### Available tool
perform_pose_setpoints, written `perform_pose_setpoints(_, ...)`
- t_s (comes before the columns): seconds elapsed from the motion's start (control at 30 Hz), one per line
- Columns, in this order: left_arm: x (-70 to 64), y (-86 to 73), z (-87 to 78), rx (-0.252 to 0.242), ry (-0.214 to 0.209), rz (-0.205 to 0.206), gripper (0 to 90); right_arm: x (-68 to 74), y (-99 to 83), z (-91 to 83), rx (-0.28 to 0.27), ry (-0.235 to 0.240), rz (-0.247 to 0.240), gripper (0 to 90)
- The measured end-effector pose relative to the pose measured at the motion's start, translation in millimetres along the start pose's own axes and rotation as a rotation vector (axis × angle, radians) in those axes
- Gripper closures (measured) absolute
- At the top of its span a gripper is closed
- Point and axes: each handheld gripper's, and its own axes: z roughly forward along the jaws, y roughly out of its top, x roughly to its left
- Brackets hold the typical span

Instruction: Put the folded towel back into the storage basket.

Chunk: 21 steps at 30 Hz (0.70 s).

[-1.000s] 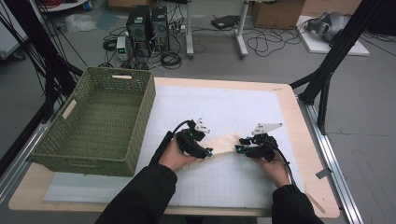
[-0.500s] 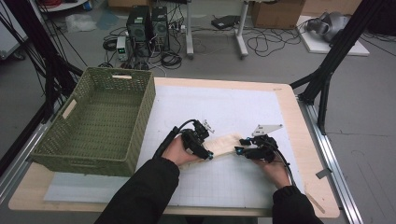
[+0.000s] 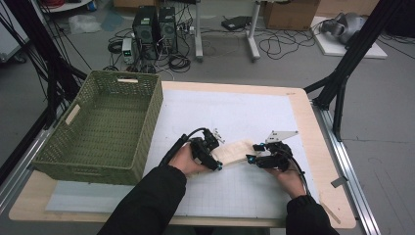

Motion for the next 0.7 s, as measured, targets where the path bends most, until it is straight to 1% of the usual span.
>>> perform_pose_setpoints(0.07, -1.8, 0.2, 0.3, -0.001, 0.013, -0.004, 32.8, 1.4, 0.2, -7.9, -0.011, -0.010, -0.004, 39.4)
perform_pose_setpoints(0.13, -2.5, -1.1, 0.1, -0.012, 0.024, -0.010, 33.8, 5.3, -0.5, -18.8, -0.032, -0.026, 0.003, 37.2)
perform_pose_setpoints(0.17, -3.0, -1.8, -0.2, -0.015, 0.026, -0.015, 34.3, 6.7, -1.0, -22.7, -0.040, -0.031, -0.003, 36.4)
perform_pose_setpoints(0.2, -3.3, -2.4, -0.2, -0.021, 0.029, -0.017, 34.7, 10.0, -2.3, -28.2, -0.052, -0.033, 0.003, 36.2)
perform_pose_setpoints(0.27, -3.6, -2.9, -0.4, -0.026, 0.034, -0.020, 36.2, 17.3, -6.2, -38.2, -0.072, -0.036, -0.004, 36.1)
perform_pose_setpoints(0.33, -3.5, -2.7, -0.7, -0.026, 0.035, -0.016, 37.7, 24.6, -11.0, -46.3, -0.079, -0.041, -0.011, 35.9)
perform_pose_setpoints(0.37, -3.3, -2.5, -1.1, -0.026, 0.038, -0.021, 39.2, 27.4, -13.5, -49.5, -0.084, -0.044, -0.016, 35.8)
perform_pose_setpoints(0.43, -2.7, -2.3, -2.1, -0.029, 0.041, -0.020, 45.5, 31.8, -17.4, -54.9, -0.081, -0.053, -0.018, 35.4)
perform_pose_setpoints(0.47, -2.6, -2.2, -2.7, -0.032, 0.047, -0.014, 54.2, 32.5, -18.9, -57.2, -0.086, -0.057, -0.016, 35.4)
perform_pose_setpoints(0.5, -2.0, -2.0, -2.5, -0.033, 0.046, -0.013, 58.0, 32.5, -20.2, -59.2, -0.090, -0.058, -0.011, 35.2)
perform_pose_setpoints(0.63, -0.7, -1.6, -2.4, -0.033, 0.045, -0.022, 59.7, 29.8, -23.5, -63.6, -0.102, -0.071, 0.009, 34.8)
perform_pose_setpoints(0.67, -0.3, -1.2, -2.6, -0.032, 0.055, -0.019, 62.1, 28.8, -23.9, -63.3, -0.103, -0.073, 0.008, 34.8)
perform_pose_setpoints(0.7, 0.6, -1.1, -2.3, -0.034, 0.055, -0.022, 65.3, 28.8, -24.1, -62.9, -0.100, -0.070, 0.011, 34.7)
